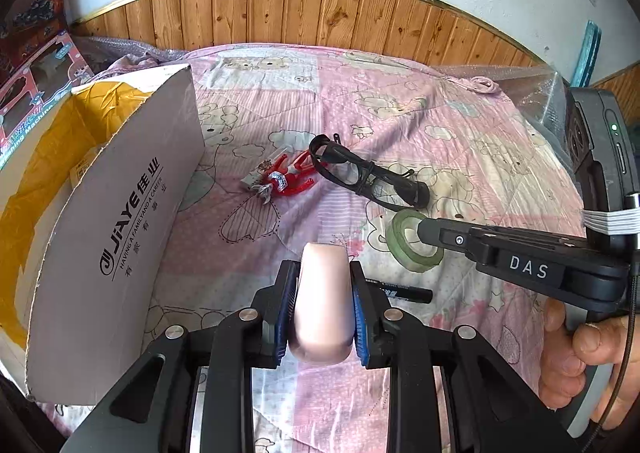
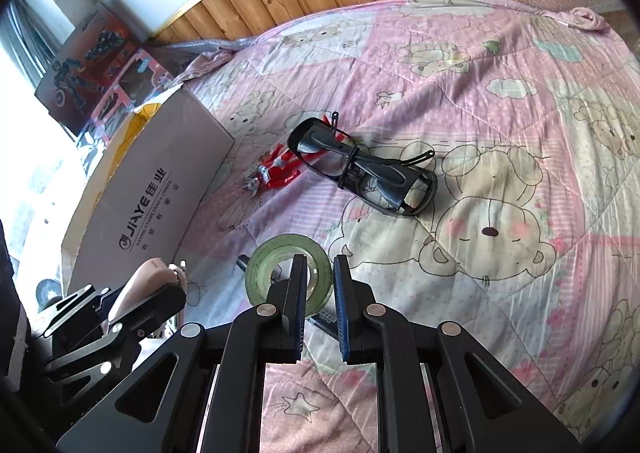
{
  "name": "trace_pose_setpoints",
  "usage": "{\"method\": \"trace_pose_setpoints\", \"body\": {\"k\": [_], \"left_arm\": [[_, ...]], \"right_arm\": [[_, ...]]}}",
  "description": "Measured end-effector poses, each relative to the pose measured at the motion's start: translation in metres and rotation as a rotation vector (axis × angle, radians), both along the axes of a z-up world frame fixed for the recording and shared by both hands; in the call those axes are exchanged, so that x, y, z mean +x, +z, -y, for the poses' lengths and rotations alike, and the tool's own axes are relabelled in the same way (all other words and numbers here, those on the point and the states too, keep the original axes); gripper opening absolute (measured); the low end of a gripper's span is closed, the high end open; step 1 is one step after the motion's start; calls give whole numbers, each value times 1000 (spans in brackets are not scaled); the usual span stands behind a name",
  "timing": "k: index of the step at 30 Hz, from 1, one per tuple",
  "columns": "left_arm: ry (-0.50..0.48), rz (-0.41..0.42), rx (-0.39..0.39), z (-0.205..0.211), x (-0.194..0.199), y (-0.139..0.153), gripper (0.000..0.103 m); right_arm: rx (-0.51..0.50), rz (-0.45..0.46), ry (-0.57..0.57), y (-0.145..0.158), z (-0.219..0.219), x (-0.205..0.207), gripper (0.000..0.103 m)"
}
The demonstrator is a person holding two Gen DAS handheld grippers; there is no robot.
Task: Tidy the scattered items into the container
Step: 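Carry the stapler with the left tool while the right tool carries the tape roll over the box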
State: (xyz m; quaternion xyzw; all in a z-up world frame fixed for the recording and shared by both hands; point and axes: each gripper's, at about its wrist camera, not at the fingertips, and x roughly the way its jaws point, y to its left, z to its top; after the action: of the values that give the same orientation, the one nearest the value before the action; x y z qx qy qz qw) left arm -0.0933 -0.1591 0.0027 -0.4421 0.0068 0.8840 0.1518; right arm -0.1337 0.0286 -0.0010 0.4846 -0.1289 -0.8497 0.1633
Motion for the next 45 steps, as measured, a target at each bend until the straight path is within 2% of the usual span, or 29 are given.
{"method": "trace_pose_setpoints", "body": {"k": [11,24,45], "left_arm": [[-17,-42,-7,-3,34,21,27],[-5,-35,-50,-4,65,31,27],[38,-48,-13,26,98,45,27]], "right_arm": [[32,-23,-1,6,3,22,13],[36,-47,-3,14,8,59,13],[76,-62,41,14,29,97,13]]}}
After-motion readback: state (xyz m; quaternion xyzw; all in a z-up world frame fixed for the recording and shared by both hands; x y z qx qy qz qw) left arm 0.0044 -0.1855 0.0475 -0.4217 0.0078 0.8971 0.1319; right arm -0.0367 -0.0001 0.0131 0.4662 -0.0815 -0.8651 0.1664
